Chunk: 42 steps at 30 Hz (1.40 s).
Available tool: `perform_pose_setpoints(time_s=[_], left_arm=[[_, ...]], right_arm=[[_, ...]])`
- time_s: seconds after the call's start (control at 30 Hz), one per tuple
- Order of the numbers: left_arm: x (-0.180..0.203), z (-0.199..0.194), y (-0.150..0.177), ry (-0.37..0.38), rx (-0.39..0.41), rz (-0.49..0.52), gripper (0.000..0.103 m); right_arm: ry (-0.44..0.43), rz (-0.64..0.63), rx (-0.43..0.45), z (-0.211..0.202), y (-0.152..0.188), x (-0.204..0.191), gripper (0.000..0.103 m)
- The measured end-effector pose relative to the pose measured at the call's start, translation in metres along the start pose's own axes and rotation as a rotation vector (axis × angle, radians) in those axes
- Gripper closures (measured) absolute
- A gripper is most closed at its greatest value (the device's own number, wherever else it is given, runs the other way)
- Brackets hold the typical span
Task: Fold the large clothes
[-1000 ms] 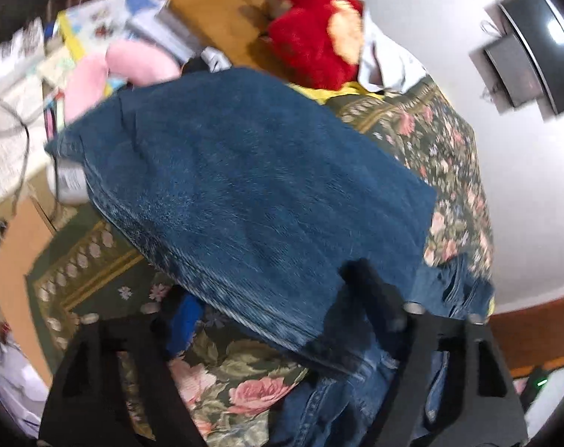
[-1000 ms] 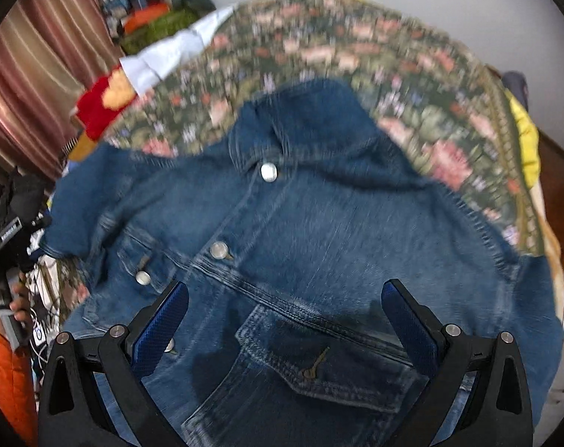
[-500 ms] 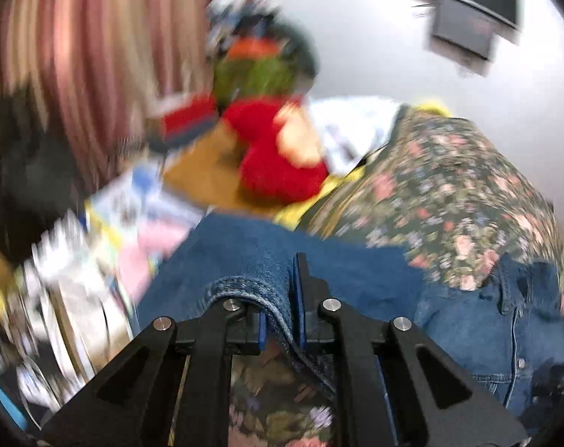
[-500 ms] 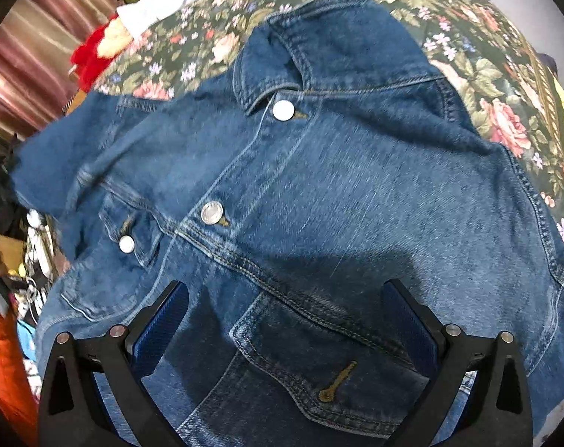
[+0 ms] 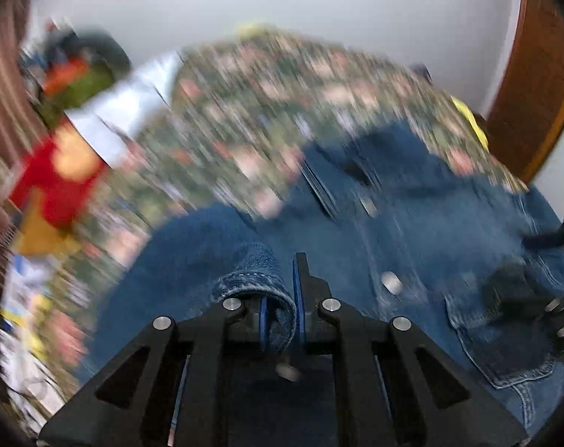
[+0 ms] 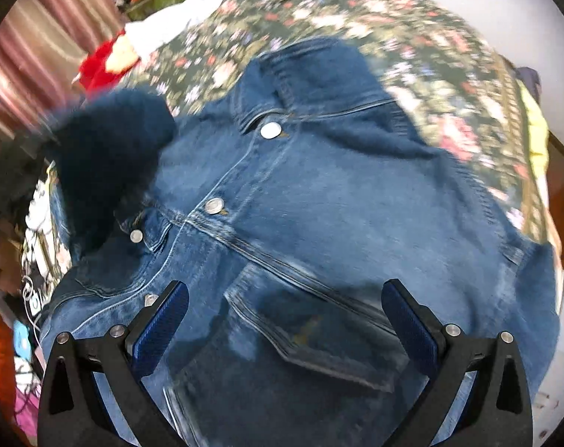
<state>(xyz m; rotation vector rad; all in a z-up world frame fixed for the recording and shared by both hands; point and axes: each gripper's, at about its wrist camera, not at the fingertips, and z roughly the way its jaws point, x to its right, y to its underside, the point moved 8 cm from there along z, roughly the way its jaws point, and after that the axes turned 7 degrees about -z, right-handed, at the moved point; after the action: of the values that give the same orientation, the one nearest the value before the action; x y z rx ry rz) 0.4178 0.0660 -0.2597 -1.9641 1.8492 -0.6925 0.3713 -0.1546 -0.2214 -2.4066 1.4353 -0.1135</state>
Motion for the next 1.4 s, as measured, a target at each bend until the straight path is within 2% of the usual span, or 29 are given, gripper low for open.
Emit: perform_pose_setpoints(time_s=[0.07, 0.13, 0.17, 0.2, 0.23, 0.3, 0.43, 0.5, 0.6, 0.73, 0.8, 0.93, 1.03, 1.1, 1.17, 1.27, 1.4], left_arm=[[0.006, 0.026, 0.023, 0.064, -0.129, -0.048, 0.089], [0.011, 0.036, 0.042, 0.091, -0.21, -0.084, 0.078], [0.01, 0.037, 0.052, 0.106, -0.254, -0.106, 0.069], [0.008, 0.036, 0.057, 0.119, -0.273, -0.122, 0.06], [0.004, 0.03, 0.067, 0.126, -0.281, -0.154, 0.056], [-0.005, 0.016, 0.074, 0.135, -0.274, -0.196, 0.047], [-0.037, -0.03, 0.08, 0.166, -0.211, -0.274, 0.043], [-0.061, -0.051, 0.083, 0.145, -0.156, -0.323, 0.034], [-0.106, -0.069, 0.089, 0.107, -0.106, -0.42, 0.029], [-0.17, -0.067, 0.114, 0.012, -0.109, -0.59, 0.029], [-0.185, -0.059, 0.127, -0.008, -0.126, -0.638, 0.029], [-0.19, -0.034, 0.146, 0.063, -0.192, -0.714, 0.03], [-0.185, -0.021, 0.145, 0.111, -0.191, -0.732, 0.044], [-0.183, -0.019, 0.138, 0.078, -0.165, -0.693, 0.065], [-0.181, -0.022, 0.127, 0.018, -0.135, -0.631, 0.079], [-0.173, -0.038, 0.1, -0.066, -0.059, -0.521, 0.085], [-0.138, -0.082, 0.043, -0.07, 0.079, -0.37, 0.089]], right_arm=[[0.005, 0.028, 0.026, -0.014, 0.006, 0.009, 0.0], [0.003, 0.054, 0.045, -0.025, 0.012, 0.018, 0.0], [0.005, 0.064, 0.053, -0.031, 0.016, 0.022, 0.0], [0.009, 0.073, 0.06, -0.036, 0.019, 0.026, 0.0], [0.013, 0.08, 0.068, -0.039, 0.022, 0.029, 0.0], [0.018, 0.09, 0.081, -0.047, 0.027, 0.035, 0.0], [0.023, 0.105, 0.111, -0.055, 0.031, 0.041, 0.0], [0.018, 0.113, 0.122, -0.057, 0.031, 0.041, 0.0], [0.001, 0.127, 0.135, -0.059, 0.031, 0.039, 0.0], [-0.021, 0.141, 0.141, -0.059, 0.029, 0.035, 0.0], [-0.027, 0.144, 0.143, -0.058, 0.028, 0.032, 0.0], [-0.03, 0.147, 0.144, -0.059, 0.028, 0.029, 0.0], [-0.031, 0.161, 0.141, -0.059, 0.029, 0.028, 0.0], [-0.037, 0.175, 0.137, -0.058, 0.03, 0.028, 0.0], [-0.042, 0.187, 0.131, -0.057, 0.033, 0.029, 0.0], [-0.035, 0.188, 0.135, -0.057, 0.035, 0.031, 0.0], [0.003, 0.179, 0.159, -0.062, 0.039, 0.038, 0.0]])
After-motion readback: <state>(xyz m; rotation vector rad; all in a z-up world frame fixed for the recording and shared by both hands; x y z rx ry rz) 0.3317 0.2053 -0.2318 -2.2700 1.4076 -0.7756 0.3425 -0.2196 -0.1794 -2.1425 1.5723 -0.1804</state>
